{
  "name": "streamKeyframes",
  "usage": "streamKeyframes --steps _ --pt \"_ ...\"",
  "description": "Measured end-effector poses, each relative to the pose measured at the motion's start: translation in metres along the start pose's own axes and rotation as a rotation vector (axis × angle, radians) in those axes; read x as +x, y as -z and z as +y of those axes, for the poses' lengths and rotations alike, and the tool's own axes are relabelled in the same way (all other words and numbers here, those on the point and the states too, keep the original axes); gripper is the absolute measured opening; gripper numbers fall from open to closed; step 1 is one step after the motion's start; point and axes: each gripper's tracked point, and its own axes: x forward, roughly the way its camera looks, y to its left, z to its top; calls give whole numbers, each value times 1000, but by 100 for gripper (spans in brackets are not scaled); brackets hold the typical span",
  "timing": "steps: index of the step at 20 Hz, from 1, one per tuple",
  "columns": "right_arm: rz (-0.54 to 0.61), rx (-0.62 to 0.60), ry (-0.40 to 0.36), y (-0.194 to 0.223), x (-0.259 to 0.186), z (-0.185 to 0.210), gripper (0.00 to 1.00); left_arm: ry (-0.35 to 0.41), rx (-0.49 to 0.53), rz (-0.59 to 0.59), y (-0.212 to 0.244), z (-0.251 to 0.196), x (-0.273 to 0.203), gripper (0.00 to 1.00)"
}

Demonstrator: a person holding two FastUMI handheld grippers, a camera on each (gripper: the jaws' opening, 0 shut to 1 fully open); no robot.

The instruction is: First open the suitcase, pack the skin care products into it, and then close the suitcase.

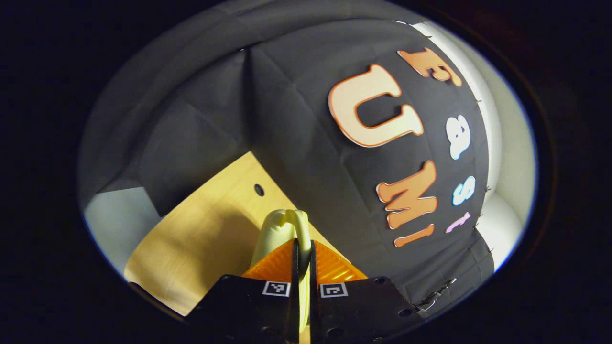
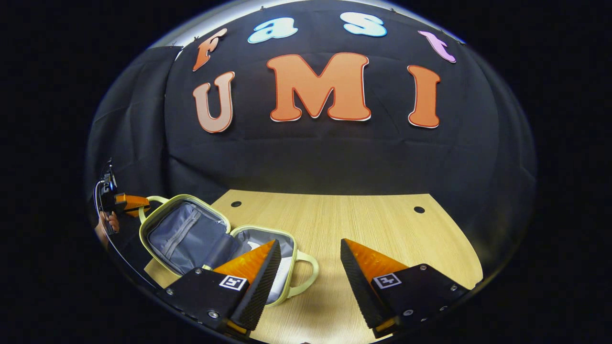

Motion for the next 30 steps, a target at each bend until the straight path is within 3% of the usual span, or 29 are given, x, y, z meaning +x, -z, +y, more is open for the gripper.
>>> streamKeyframes --steps 5,11,23,30 --pt "-54 -15 14 -11 -7 -21 81 62 67 6 23 -70 8 8" --pt "-70 -2 -29 -16 -5 -32 81 128 107 45 64 -140 20 8" --pt "-79 1 -90 -19 -4 -82 81 221 26 114 167 -218 64 8" --pt "-74 17 -81 -6 -9 -123 81 208 49 219 252 -243 119 8"
